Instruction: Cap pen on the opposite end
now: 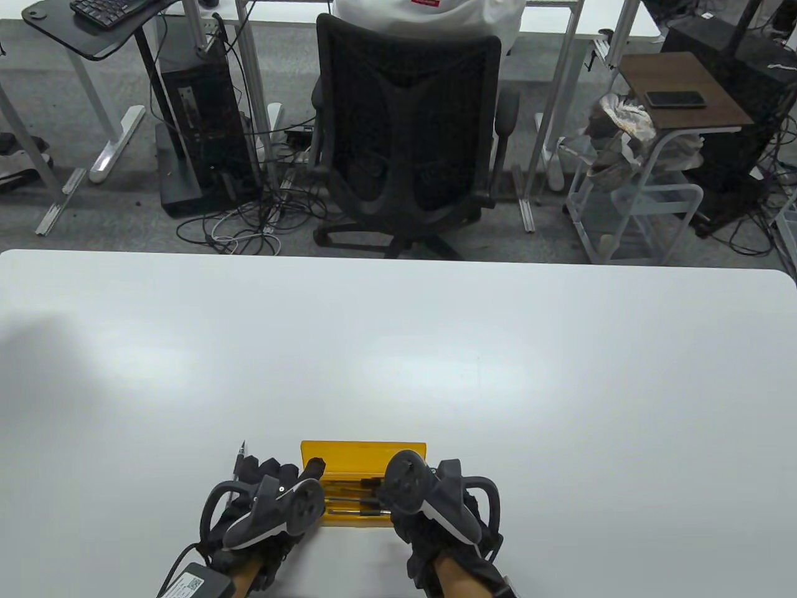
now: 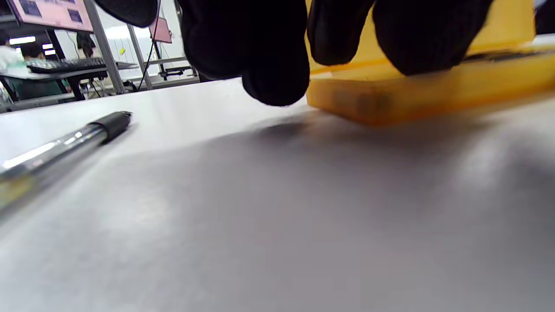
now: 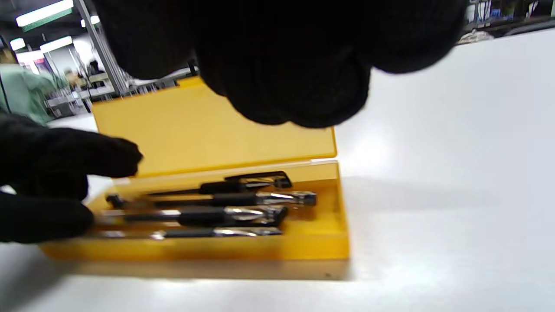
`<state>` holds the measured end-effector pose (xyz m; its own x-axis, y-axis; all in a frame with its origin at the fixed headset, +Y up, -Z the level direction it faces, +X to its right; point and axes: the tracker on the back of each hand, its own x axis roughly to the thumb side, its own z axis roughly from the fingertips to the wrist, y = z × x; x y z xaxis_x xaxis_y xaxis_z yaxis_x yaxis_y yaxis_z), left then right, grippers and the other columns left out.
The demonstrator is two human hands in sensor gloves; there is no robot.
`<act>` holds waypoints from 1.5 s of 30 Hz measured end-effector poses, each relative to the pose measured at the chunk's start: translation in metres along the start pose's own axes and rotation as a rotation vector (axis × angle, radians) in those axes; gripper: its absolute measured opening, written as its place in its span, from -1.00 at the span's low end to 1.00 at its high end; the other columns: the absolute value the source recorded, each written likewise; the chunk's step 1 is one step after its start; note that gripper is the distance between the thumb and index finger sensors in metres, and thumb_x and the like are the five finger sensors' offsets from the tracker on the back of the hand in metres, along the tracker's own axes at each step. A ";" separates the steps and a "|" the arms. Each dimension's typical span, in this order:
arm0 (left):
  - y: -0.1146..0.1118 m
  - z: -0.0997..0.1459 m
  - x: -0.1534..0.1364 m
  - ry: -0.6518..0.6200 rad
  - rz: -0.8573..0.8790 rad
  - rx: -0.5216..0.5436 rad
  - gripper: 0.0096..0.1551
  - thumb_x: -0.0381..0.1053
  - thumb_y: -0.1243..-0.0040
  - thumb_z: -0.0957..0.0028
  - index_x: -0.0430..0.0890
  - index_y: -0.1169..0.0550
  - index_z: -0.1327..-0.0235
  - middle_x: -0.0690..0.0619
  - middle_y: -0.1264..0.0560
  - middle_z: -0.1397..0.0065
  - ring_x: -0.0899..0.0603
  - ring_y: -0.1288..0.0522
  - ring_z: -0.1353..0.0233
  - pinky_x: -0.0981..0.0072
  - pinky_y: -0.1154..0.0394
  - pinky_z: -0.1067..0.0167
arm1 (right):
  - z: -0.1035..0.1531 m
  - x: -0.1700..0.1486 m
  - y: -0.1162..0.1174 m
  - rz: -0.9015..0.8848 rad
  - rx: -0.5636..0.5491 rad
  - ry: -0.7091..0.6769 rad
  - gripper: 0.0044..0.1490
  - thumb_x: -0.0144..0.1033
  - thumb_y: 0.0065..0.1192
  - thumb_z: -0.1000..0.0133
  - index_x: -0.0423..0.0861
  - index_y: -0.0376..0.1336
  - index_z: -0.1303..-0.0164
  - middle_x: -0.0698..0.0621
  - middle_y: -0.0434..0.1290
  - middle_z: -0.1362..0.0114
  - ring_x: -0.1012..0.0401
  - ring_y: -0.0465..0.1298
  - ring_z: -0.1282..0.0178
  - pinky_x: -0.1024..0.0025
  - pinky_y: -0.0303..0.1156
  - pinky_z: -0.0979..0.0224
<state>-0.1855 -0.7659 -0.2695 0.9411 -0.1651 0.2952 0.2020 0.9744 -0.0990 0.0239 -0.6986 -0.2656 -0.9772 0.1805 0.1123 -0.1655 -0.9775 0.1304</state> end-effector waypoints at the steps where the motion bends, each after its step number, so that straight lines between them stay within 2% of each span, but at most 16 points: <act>1: 0.000 0.000 0.000 -0.001 0.004 0.000 -0.17 0.28 -0.18 -0.08 0.08 -0.27 -0.62 -0.16 -0.53 -0.35 -0.27 -0.42 -0.30 -0.49 -0.08 -0.45 | -0.004 0.003 0.003 0.036 0.018 0.002 -0.41 -0.04 0.35 0.05 -0.02 0.49 -0.15 -0.04 0.67 0.01 0.12 0.67 0.18 0.18 0.57 0.08; 6: -0.003 -0.003 -0.004 0.012 0.088 -0.054 -0.15 0.27 -0.17 -0.08 0.04 -0.24 -0.62 -0.19 -0.50 -0.39 -0.30 -0.38 -0.33 -0.55 -0.03 -0.44 | -0.020 0.018 0.028 0.249 0.117 -0.018 -0.44 -0.11 0.38 0.07 0.06 0.48 -0.16 -0.04 0.60 -0.15 0.07 0.62 0.00 0.10 0.53 -0.07; 11: -0.003 -0.002 -0.006 0.018 0.110 -0.043 -0.13 0.30 -0.20 -0.05 0.03 -0.27 -0.61 -0.19 -0.51 -0.38 -0.30 -0.39 -0.32 -0.56 -0.03 -0.43 | -0.024 0.026 0.051 0.352 0.109 -0.054 -0.38 -0.09 0.37 0.08 0.11 0.42 -0.24 -0.05 0.48 -0.37 0.00 0.52 -0.28 0.02 0.47 -0.24; 15: -0.003 -0.002 -0.005 0.019 0.114 -0.043 -0.13 0.28 -0.20 -0.05 0.00 -0.27 -0.60 -0.19 -0.51 -0.38 -0.30 -0.40 -0.32 -0.56 -0.04 -0.43 | -0.021 0.025 0.059 0.343 0.105 -0.090 -0.31 -0.10 0.29 0.06 0.08 0.34 -0.34 -0.09 0.45 -0.42 -0.01 0.51 -0.31 0.01 0.47 -0.25; 22: -0.003 -0.002 -0.006 0.024 0.129 -0.048 -0.13 0.29 -0.20 -0.04 0.01 -0.27 -0.60 -0.19 -0.50 -0.39 -0.30 -0.40 -0.32 -0.56 -0.03 -0.43 | -0.024 0.024 0.063 0.317 0.214 -0.076 -0.28 -0.14 0.17 0.00 0.06 0.20 -0.44 -0.14 0.30 -0.50 -0.07 0.37 -0.41 -0.04 0.39 -0.34; 24: -0.003 -0.002 -0.006 0.024 0.127 -0.046 -0.13 0.29 -0.20 -0.04 0.00 -0.27 -0.60 -0.19 -0.51 -0.38 -0.30 -0.40 -0.32 -0.57 -0.03 -0.43 | -0.024 0.024 0.066 0.347 0.226 -0.080 -0.33 -0.14 0.10 0.01 0.08 0.27 -0.38 -0.15 0.25 -0.51 -0.07 0.33 -0.42 -0.03 0.38 -0.35; 28: -0.003 -0.002 -0.006 0.026 0.134 -0.047 -0.12 0.29 -0.20 -0.04 0.00 -0.27 -0.61 -0.19 -0.51 -0.38 -0.30 -0.40 -0.32 -0.56 -0.03 -0.43 | -0.019 0.021 0.065 0.294 0.082 -0.090 -0.42 -0.19 0.15 0.02 0.09 0.39 -0.24 -0.13 0.39 -0.42 -0.03 0.44 -0.33 0.02 0.44 -0.27; 30: -0.003 -0.002 -0.006 0.027 0.137 -0.045 -0.13 0.28 -0.20 -0.04 0.00 -0.27 -0.60 -0.19 -0.51 -0.38 -0.30 -0.40 -0.32 -0.56 -0.03 -0.43 | -0.017 0.021 0.067 0.333 -0.002 -0.097 -0.44 -0.19 0.18 0.05 0.10 0.43 -0.18 -0.08 0.45 -0.35 0.02 0.50 -0.26 0.05 0.47 -0.24; 34: -0.003 -0.002 -0.006 0.028 0.136 -0.041 -0.13 0.29 -0.20 -0.05 0.01 -0.27 -0.60 -0.19 -0.51 -0.38 -0.30 -0.40 -0.32 -0.56 -0.04 -0.43 | -0.017 0.015 0.059 0.272 -0.064 -0.059 -0.46 -0.18 0.21 0.06 0.11 0.45 -0.15 -0.03 0.50 -0.32 0.03 0.54 -0.21 0.07 0.48 -0.20; 39: -0.002 0.000 -0.007 0.026 0.161 -0.003 -0.15 0.27 -0.25 -0.04 0.00 -0.32 -0.58 -0.17 -0.53 -0.35 -0.28 -0.43 -0.29 -0.53 -0.06 -0.43 | -0.012 0.003 0.039 0.278 -0.110 -0.026 -0.46 -0.18 0.21 0.06 0.10 0.46 -0.14 -0.02 0.51 -0.31 0.03 0.54 -0.23 0.08 0.49 -0.20; 42: 0.009 0.005 -0.012 0.018 0.203 0.055 -0.23 0.26 -0.24 -0.05 0.00 -0.42 -0.52 -0.14 -0.58 -0.29 -0.26 -0.47 -0.24 -0.52 -0.09 -0.43 | -0.008 -0.007 0.022 0.172 -0.146 0.013 -0.46 -0.18 0.20 0.06 0.09 0.46 -0.14 -0.04 0.53 -0.30 0.02 0.56 -0.21 0.09 0.50 -0.18; 45: 0.025 0.015 -0.022 0.031 0.304 0.145 -0.28 0.25 -0.25 -0.05 -0.05 -0.50 -0.44 -0.12 -0.62 -0.23 -0.24 -0.51 -0.20 -0.50 -0.12 -0.41 | -0.002 -0.014 0.008 -0.035 -0.178 0.008 -0.45 -0.19 0.20 0.05 0.04 0.47 -0.13 -0.09 0.58 -0.25 0.01 0.62 -0.14 0.13 0.54 -0.09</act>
<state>-0.2052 -0.7353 -0.2646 0.9606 0.1340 0.2436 -0.1278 0.9909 -0.0415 0.0364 -0.7091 -0.2684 -0.9714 0.2142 0.1024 -0.2194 -0.9747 -0.0420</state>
